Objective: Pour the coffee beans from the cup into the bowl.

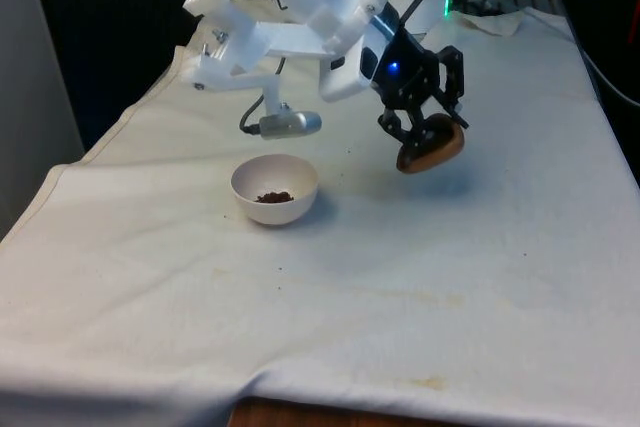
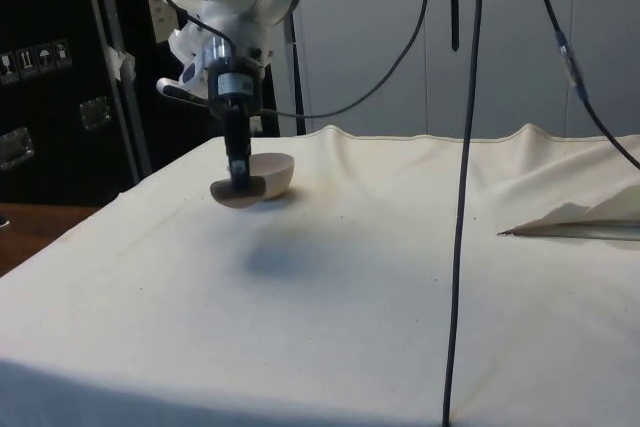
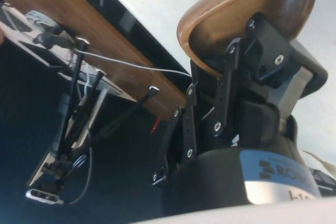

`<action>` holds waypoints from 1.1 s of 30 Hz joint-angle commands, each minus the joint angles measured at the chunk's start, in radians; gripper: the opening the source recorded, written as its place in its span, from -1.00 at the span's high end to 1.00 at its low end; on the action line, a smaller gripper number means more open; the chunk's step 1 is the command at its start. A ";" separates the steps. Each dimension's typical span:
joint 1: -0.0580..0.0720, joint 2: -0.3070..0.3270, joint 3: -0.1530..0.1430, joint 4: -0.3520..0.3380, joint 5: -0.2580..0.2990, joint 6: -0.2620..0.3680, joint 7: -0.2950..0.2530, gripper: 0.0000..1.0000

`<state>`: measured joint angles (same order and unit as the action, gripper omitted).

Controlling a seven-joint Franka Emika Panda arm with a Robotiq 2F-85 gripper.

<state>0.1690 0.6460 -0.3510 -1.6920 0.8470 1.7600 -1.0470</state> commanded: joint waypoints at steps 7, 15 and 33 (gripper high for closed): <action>0.009 -0.033 0.007 -0.048 -0.060 0.057 -0.003 1.00; 0.009 -0.058 0.021 -0.087 -0.111 0.107 -0.014 1.00; -0.001 -0.101 0.059 -0.168 -0.158 0.224 -0.057 1.00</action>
<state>0.1680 0.5450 -0.2920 -1.8600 0.6890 1.9840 -1.1040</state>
